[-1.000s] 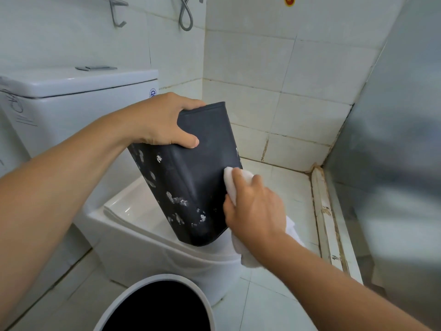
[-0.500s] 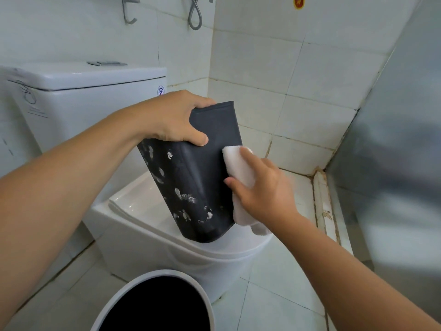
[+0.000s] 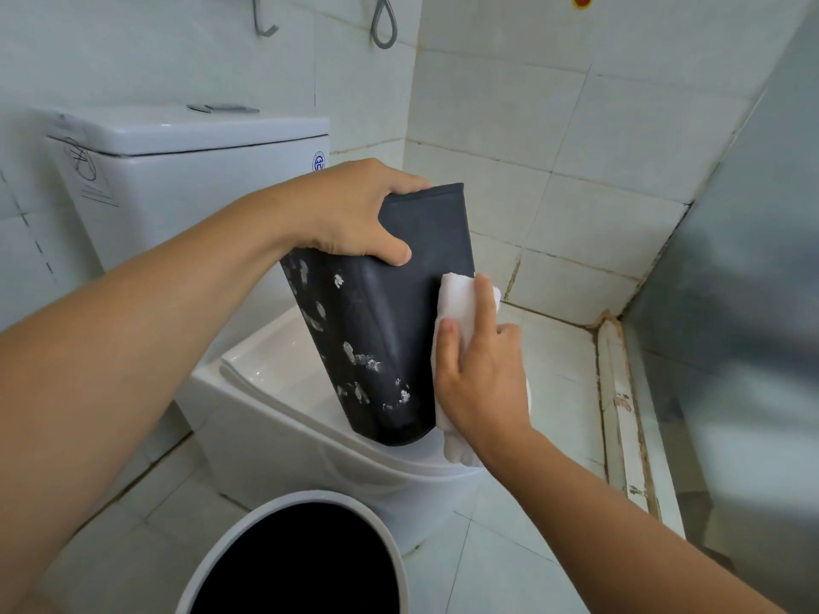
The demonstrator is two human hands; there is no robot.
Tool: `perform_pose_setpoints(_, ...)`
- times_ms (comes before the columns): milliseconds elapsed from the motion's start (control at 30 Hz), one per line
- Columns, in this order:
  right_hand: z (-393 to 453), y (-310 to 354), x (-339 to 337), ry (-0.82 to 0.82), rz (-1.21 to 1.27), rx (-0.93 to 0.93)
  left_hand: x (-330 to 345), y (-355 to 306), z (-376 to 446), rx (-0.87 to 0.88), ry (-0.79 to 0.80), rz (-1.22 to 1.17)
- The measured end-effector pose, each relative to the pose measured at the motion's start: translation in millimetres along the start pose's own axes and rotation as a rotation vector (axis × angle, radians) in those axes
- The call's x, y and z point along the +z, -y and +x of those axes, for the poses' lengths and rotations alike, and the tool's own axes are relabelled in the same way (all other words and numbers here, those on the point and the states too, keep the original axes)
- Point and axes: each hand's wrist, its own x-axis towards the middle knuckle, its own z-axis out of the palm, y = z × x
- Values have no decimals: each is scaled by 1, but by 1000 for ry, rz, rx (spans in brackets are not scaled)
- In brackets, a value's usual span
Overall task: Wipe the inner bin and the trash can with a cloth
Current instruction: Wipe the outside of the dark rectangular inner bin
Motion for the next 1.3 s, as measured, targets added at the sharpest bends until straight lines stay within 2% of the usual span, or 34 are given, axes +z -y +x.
perform_pose_setpoints(100, 0, 4, 2, -16, -105, -80, 0, 2, 0, 2, -5, -8)
perform_pose_setpoints(300, -4, -2, -14, 111, 16, -164, -2, 9, 1, -5, -4, -23)
perform_pose_setpoints(400, -26, -3, -17, 210, -68, -310, -4, 18, 1, -14, 4, -56)
perform_pose_setpoints(533, -36, -11, -23, 256, -274, -592, -6, 25, 0, -26, -1, -92)
perform_pose_setpoints(600, -36, -12, -29, 278, -363, -663, -5, 24, 0, -25, -3, -96)
perform_pose_setpoints(700, -34, 0, -40, 302, -437, -672, -6, 21, 0, -25, -6, -79)
perform_pose_setpoints(767, -27, 16, -43, 282, -393, -637, -6, 20, 0, -33, -13, -74)
perform_pose_setpoints(833, -15, 29, -41, 218, -332, -603, -6, 21, -1, -40, -11, -78)
perform_pose_setpoints(933, -10, 35, -33, 126, -316, -657, -6, 21, -1, -39, -12, -66)
perform_pose_setpoints(1167, -50, -11, -49, 319, -510, -704, -4, 18, -1, -11, 7, -70)
perform_pose_setpoints(1300, -45, -2, -46, 223, -428, -664, -3, 13, 1, 4, 1, -29)
